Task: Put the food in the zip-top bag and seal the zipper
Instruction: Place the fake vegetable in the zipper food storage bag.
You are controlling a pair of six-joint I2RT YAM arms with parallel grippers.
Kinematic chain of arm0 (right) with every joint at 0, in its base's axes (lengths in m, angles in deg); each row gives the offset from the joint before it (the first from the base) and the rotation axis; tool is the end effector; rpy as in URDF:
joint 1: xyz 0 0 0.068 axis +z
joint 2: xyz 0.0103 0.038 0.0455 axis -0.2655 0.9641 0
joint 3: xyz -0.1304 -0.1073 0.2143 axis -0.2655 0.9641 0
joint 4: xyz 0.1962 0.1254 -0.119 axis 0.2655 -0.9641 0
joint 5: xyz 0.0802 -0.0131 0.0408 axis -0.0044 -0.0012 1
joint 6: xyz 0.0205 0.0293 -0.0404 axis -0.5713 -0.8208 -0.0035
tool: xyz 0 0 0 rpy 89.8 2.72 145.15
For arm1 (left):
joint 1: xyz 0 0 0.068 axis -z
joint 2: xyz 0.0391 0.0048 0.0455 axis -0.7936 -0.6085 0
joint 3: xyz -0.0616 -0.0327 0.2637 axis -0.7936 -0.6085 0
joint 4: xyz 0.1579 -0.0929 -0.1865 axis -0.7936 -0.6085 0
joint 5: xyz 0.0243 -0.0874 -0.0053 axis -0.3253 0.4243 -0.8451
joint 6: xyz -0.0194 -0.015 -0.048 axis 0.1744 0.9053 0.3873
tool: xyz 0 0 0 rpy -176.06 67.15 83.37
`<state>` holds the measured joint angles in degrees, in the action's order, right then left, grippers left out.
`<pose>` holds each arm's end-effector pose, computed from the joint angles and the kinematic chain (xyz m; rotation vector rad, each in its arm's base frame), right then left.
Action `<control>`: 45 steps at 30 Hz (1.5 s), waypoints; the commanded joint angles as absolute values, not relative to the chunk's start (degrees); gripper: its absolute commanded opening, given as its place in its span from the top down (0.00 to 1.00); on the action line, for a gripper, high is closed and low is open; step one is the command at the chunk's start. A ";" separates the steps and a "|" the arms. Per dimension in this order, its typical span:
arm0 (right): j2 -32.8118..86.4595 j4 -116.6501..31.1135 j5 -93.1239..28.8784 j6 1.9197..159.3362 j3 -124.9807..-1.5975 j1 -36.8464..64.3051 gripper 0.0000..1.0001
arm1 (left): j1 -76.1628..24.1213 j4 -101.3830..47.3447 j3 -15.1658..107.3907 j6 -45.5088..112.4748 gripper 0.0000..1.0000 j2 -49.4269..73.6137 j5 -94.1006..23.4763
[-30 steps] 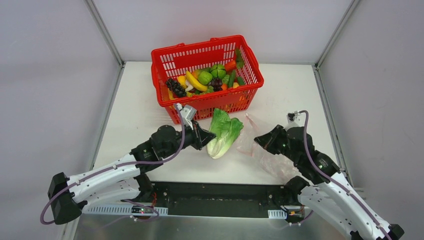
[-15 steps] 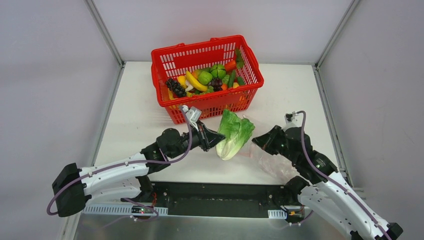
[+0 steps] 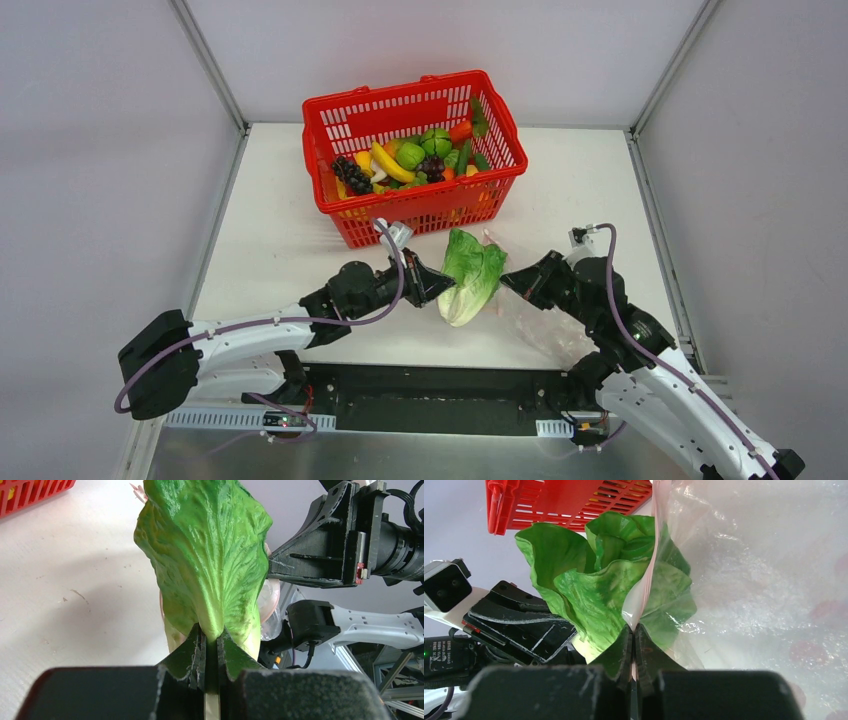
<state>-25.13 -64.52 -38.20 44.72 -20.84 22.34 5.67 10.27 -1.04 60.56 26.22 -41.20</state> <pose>0.1051 0.0826 0.2848 0.0678 2.0118 0.9605 0.1229 -0.2008 0.2544 0.3219 1.6530 -1.3534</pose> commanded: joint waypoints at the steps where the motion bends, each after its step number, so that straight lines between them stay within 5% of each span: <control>1: -25.85 -60.44 -38.78 43.48 -21.09 22.40 1.00 | 6.26 14.86 -0.55 61.72 1.00 26.11 -40.17; 18: -24.89 -52.80 -38.59 45.84 -21.53 22.39 0.99 | 7.77 6.77 -0.21 62.66 1.00 25.65 -38.64; 23: -24.03 -48.88 -29.69 51.69 -21.29 22.40 0.99 | 7.85 -3.91 3.85 61.04 1.00 25.12 -38.26; 29: -19.45 -49.96 -19.84 56.29 -23.16 22.40 0.98 | 7.87 -1.40 5.91 59.97 1.00 22.06 -32.98; 45: -16.01 -54.00 -19.60 62.40 -23.50 22.40 0.96 | 8.87 4.97 9.06 56.85 1.00 16.26 -18.18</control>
